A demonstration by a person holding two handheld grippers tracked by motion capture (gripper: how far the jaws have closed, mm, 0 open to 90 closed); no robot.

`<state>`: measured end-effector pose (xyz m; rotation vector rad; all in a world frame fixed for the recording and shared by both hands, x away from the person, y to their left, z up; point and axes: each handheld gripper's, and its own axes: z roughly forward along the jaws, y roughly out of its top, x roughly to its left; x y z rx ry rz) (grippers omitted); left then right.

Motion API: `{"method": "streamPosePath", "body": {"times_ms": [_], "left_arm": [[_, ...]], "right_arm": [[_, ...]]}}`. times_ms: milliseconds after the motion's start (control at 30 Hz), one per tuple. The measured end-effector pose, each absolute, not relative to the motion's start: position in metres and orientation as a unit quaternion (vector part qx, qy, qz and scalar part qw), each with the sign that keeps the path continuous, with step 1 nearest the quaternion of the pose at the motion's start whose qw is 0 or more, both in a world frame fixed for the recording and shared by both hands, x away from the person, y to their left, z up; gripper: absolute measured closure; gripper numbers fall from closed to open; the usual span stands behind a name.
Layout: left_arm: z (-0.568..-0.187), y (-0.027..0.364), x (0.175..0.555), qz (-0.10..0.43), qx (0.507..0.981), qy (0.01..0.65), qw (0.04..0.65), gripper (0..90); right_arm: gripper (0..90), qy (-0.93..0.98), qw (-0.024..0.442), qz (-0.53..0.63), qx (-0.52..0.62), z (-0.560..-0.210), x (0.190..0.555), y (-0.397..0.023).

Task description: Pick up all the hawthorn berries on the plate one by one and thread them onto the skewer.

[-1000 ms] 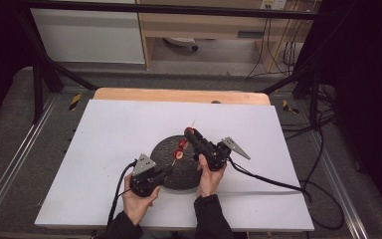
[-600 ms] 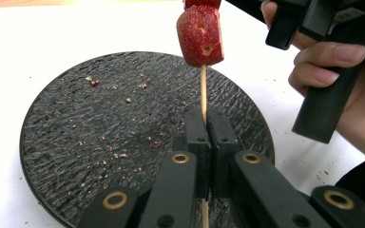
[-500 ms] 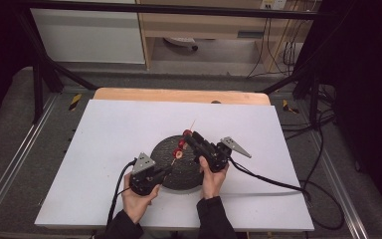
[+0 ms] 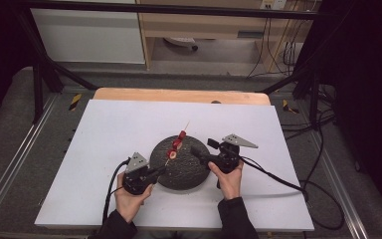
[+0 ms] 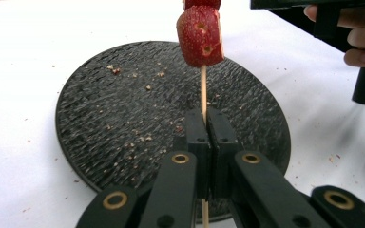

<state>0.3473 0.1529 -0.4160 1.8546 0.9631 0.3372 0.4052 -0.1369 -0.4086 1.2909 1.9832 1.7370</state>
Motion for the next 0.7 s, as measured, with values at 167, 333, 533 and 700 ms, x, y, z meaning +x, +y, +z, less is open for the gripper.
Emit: {"method": "streamPosePath", "body": {"times_ms": [167, 333, 533, 700], "left_arm": [[-0.414, 0.161, 0.347, 0.136, 0.769, 0.395, 0.484, 88.6], [-0.41, 0.168, 0.348, 0.133, 0.779, 0.392, 0.472, 88.6], [-0.405, 0.172, 0.352, 0.13, 0.795, 0.384, 0.451, 88.6], [-0.4, 0.172, 0.357, 0.13, 0.805, 0.381, 0.436, 88.6]], "right_arm": [[5.6, 0.718, 0.113, 0.534, 0.431, -0.414, 0.406, -0.148], [1.8, 0.759, 0.113, 0.489, 0.415, -0.419, 0.403, -0.158], [0.6, 0.783, 0.11, 0.462, 0.401, -0.425, 0.396, -0.174], [0.6, 0.794, 0.108, 0.441, 0.405, -0.433, 0.391, -0.192]]}}
